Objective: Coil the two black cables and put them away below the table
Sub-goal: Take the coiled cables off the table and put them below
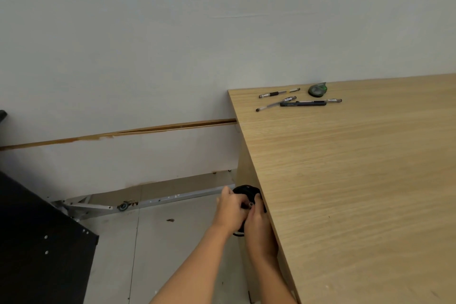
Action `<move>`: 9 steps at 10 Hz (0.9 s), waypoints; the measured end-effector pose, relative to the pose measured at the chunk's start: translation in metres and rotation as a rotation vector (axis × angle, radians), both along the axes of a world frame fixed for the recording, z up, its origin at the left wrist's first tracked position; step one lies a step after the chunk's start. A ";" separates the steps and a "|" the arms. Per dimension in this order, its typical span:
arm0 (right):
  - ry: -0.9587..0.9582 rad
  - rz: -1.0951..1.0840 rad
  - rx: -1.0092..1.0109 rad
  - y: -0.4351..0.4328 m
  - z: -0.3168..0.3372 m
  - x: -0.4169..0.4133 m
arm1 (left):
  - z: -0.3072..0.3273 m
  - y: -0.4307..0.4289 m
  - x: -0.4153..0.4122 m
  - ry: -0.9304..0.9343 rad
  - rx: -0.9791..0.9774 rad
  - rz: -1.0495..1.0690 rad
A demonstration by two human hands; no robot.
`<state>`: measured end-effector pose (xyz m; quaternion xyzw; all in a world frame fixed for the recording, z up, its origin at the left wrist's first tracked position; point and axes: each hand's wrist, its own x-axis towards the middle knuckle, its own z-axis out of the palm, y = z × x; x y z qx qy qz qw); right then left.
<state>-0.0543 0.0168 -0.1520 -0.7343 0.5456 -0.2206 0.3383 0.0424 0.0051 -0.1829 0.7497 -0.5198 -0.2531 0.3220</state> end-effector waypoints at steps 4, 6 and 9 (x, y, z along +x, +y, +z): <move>0.321 -0.051 -0.178 -0.010 -0.033 0.008 | -0.003 0.011 0.005 0.161 0.009 0.085; 0.197 -0.017 -0.147 0.007 -0.025 0.000 | -0.007 0.015 0.002 0.127 0.009 0.103; 0.334 0.068 -0.135 0.014 -0.028 0.009 | 0.004 0.020 -0.002 0.062 -0.011 0.158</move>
